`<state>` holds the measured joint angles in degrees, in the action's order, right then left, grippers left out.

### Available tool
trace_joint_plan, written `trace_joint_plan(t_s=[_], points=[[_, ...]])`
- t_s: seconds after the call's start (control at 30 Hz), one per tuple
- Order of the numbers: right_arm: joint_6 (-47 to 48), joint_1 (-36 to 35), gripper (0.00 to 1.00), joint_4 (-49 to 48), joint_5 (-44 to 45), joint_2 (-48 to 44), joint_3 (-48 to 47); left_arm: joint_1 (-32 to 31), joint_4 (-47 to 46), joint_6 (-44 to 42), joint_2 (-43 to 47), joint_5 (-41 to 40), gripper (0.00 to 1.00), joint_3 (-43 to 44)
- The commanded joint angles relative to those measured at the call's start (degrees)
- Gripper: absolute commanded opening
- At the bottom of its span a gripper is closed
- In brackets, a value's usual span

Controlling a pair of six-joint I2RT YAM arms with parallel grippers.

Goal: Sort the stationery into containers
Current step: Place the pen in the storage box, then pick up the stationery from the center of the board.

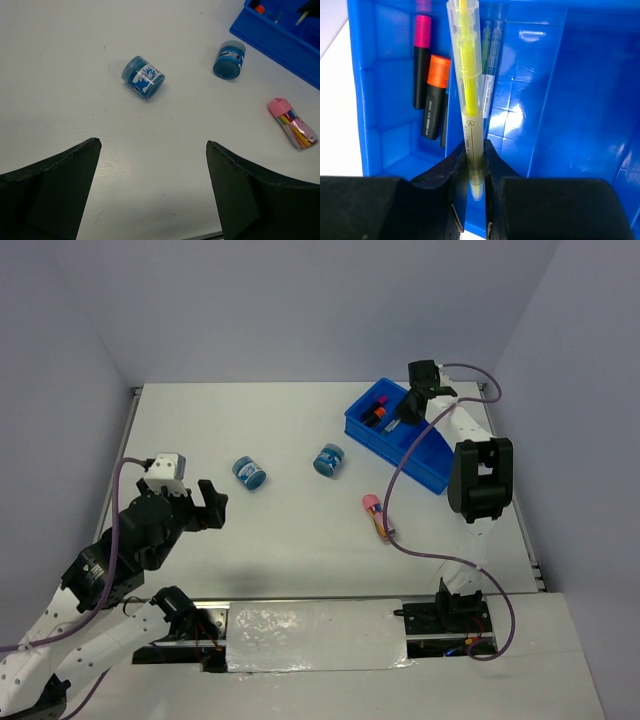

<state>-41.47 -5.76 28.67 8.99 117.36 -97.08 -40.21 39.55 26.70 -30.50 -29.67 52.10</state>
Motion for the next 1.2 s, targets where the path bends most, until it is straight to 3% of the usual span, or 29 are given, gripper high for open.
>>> trace_joint_plan(t_s=[0.0, 0.07, 0.27, 0.37, 0.63, 0.77, 0.8, 0.83, 0.93, 1.03, 1.17], points=[[-0.4, -0.1, 0.21, -1.7, 0.1, -2.1, 0.7, 0.0, -2.5, -1.7, -1.7, 0.9, 0.99, -0.1], [-0.4, -0.2, 0.28, -0.8, -0.2, -1.5, 0.3, 0.0, -2.1, -1.5, -2.5, 0.7, 0.99, 0.1], [-0.6, -0.3, 0.35, -0.7, -1.2, -2.7, 0.9, 0.0, -1.8, -1.6, -2.5, -0.4, 0.99, 0.2], [0.3, -0.3, 0.54, 0.2, -1.3, -3.9, 0.1, 0.0, -2.5, -2.3, -2.3, 0.9, 0.99, -0.1], [4.8, -1.2, 0.57, -1.5, -1.2, -15.8, 2.6, 0.0, -1.8, -1.4, -4.1, -0.2, 0.99, 0.2], [15.0, -7.1, 0.69, -1.3, -3.0, -21.5, 3.5, 0.1, -0.7, 0.0, -4.8, -2.5, 0.99, 0.6], [17.0, -8.7, 0.75, -0.2, -2.9, -22.3, 2.7, 0.0, -0.3, 0.7, -4.8, -3.1, 0.99, 0.7], [19.3, -10.3, 1.0, 2.7, -1.9, -22.4, 2.4, 0.1, 0.2, 1.2, -4.9, -4.9, 0.99, 0.8], [19.2, -16.0, 1.0, 3.0, 2.5, -24.5, 5.9, 0.2, 2.4, 3.8, -5.7, -8.0, 0.99, 1.4], [15.8, -19.0, 1.0, -3.6, 3.5, -30.7, 16.5, 0.6, 2.3, 4.1, -7.0, -8.3, 0.99, 1.9], [12.8, -20.3, 1.0, -8.4, 0.8, -42.3, 30.1, 0.6, -3.0, 2.1, -12.7, 1.9, 0.99, 2.7]])
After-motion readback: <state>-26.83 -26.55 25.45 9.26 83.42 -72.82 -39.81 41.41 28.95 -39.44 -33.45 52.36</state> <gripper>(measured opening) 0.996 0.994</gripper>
